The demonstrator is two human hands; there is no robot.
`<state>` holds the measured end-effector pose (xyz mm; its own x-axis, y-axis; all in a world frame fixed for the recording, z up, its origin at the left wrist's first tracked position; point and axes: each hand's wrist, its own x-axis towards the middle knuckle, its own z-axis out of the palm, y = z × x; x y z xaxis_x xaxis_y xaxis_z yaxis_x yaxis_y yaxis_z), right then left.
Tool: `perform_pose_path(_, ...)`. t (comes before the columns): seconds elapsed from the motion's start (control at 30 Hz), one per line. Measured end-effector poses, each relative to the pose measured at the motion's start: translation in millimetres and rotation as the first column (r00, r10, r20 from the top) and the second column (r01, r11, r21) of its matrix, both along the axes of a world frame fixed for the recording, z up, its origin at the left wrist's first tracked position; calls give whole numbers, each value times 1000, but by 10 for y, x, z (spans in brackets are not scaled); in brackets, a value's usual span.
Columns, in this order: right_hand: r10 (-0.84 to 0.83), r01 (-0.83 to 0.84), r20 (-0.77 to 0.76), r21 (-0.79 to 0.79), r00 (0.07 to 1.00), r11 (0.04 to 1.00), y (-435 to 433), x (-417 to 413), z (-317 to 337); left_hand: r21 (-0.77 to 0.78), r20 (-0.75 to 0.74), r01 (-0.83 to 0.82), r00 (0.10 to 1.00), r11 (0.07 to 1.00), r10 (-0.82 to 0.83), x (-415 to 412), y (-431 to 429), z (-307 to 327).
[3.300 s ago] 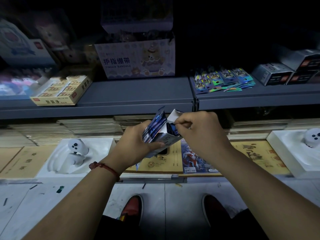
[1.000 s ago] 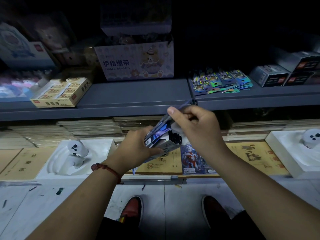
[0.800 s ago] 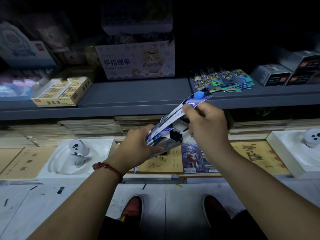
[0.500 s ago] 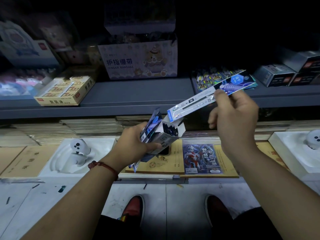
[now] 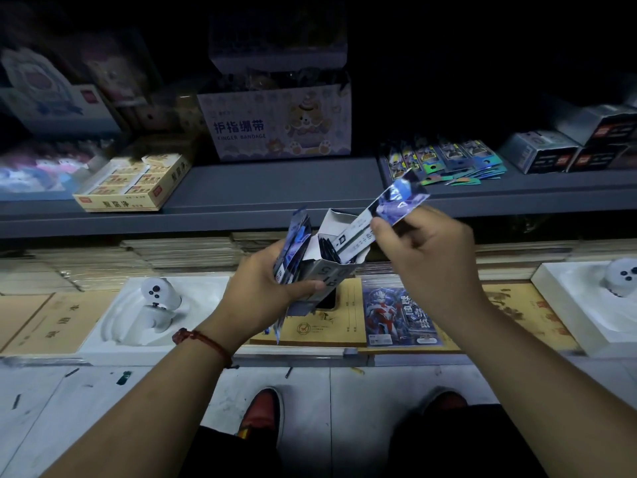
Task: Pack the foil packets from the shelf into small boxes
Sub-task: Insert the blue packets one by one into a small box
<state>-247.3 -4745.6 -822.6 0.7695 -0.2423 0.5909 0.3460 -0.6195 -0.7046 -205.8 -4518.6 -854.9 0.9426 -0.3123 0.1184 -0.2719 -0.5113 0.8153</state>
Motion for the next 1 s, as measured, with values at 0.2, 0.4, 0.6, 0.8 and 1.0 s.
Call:
perform_pose_path(0.2, 57, -63, -105, -55, 993, 996, 184, 52, -62, -45, 41, 0, 999, 999, 1, -58, -23, 2)
perform_pose_path(0.4, 62, -66, -175, -18, 983, 998, 278, 4, 138, -76, 32, 4, 999, 997, -2, -71, 9, -2)
perform_pose_path(0.6, 30, -45, -101, -153, 994, 987, 228, -22, 202, -72, 52, 19, 999, 997, -16, -53, -4, -11)
perform_pose_path(0.8, 66, -121, -223, -243, 973, 962, 162, -66, 340, -110, 78, 16, 997, 994, -7, -117, -87, 46)
perform_pose_path(1.0, 90, -206, -406, -253, 910, 945, 203, -173, 556, -160, 116, 42, 993, 986, -24, -220, -127, 94)
